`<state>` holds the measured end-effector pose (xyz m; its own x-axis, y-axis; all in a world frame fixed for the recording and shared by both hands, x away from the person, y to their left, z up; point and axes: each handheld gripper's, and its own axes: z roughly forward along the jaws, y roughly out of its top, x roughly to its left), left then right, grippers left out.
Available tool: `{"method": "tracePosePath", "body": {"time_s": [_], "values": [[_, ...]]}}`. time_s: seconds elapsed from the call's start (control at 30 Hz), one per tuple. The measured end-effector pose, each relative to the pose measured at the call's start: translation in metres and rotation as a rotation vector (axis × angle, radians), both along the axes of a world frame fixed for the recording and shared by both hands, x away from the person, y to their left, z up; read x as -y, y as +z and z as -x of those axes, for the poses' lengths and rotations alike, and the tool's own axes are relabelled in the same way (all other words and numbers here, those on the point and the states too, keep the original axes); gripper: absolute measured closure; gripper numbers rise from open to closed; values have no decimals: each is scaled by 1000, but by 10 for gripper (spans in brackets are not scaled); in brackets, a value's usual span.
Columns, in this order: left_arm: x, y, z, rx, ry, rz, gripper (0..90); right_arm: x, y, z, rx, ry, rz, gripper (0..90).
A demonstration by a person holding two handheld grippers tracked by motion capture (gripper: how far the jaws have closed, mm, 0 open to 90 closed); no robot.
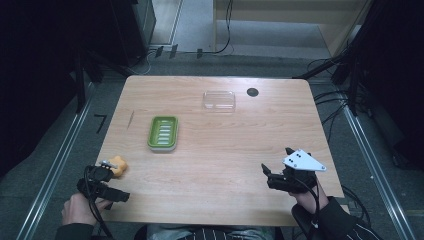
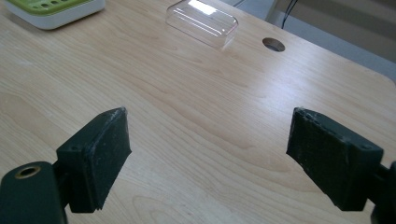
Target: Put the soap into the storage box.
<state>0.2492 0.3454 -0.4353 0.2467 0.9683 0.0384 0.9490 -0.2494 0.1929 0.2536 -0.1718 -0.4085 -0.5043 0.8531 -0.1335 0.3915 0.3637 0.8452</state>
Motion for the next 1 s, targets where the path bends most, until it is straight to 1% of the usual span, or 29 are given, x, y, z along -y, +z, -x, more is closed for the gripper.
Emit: {"method": "tracePosePath", "body": {"time_s": [0.07,0.17,0.27,0.3,0.37,0.5,0.73,0.93,1.0], "values": [[-2,0,-2,4,3,4,0,-2,0,0,0,3,12,137],[-4,0,-6,9,6,9,0,-2,0,0,0,1,10,137],[-4,2,-14,21,15,3,0,-1,-1,-1,-5,2,10,137],[-4,2,-14,21,15,3,0,-1,-1,-1,-4,0,9,137],[-3,3,-21,25,24,3,0,0,-1,0,-4,2,10,137],[-3,2,-26,32,40,0,0,1,-1,0,-3,-4,9,137],[-10,0,-36,21,72,-7,0,0,-1,0,-2,-1,13,137],[-11,0,-46,33,91,2,0,0,-1,0,-4,-1,15,137],[-11,-1,-50,33,99,-7,0,0,-1,0,-3,-2,12,137]]}}
